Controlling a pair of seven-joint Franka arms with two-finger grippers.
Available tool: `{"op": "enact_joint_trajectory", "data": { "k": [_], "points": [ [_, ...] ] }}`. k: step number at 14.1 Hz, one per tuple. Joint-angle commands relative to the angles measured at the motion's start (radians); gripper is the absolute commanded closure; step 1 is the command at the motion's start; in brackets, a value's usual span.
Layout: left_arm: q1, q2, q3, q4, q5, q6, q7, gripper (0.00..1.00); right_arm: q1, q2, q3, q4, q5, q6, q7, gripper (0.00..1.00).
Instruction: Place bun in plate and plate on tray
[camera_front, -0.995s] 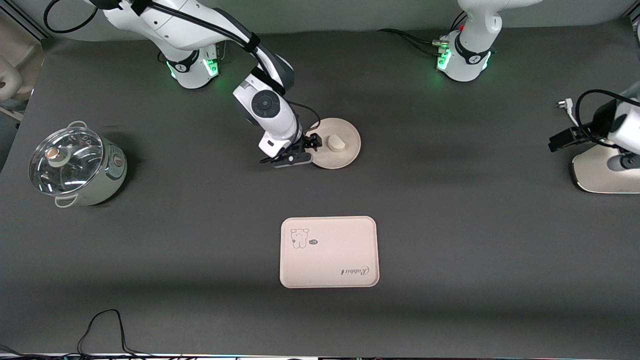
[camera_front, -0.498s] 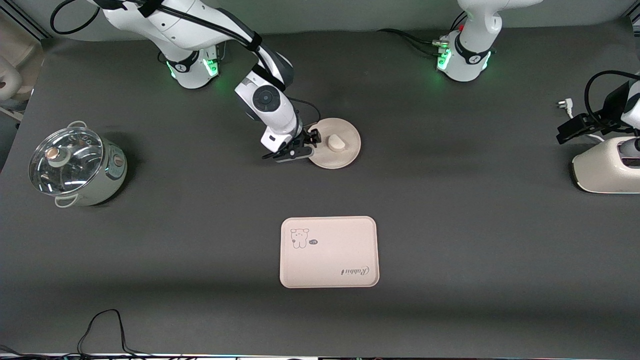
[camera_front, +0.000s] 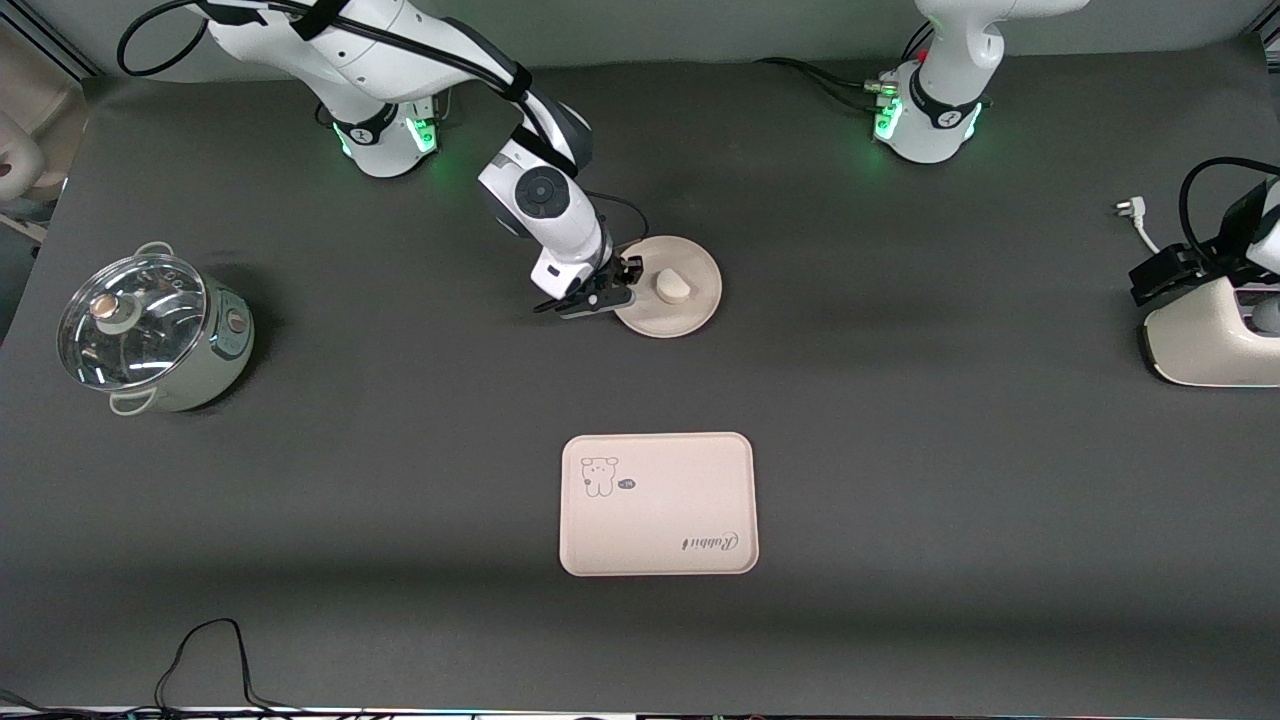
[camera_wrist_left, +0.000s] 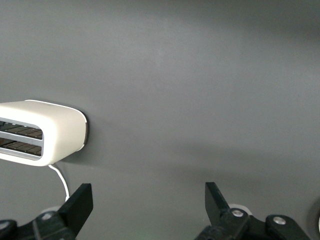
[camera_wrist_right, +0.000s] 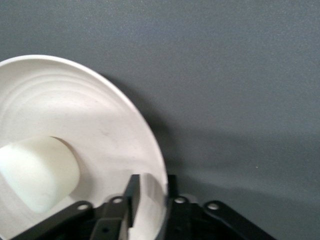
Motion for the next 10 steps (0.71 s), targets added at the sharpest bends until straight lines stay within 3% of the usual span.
{"op": "enact_joint_trajectory", "data": {
  "k": [1, 6, 10],
  "points": [
    [-0.019, 0.005, 0.022, 0.048, 0.016, -0.029, 0.017, 0.0, 0.007, 0.001, -0.006, 0.003, -0.016, 0.016, 0.033, 1.0],
    [-0.032, 0.01, 0.024, 0.064, 0.016, -0.033, 0.03, 0.0, 0.004, -0.04, -0.006, 0.029, -0.002, -0.028, 0.04, 1.0],
    [-0.025, 0.01, 0.02, 0.069, 0.013, -0.037, 0.028, 0.0, 0.002, -0.084, -0.006, 0.11, 0.001, -0.149, 0.039, 1.0]
  ]
}}
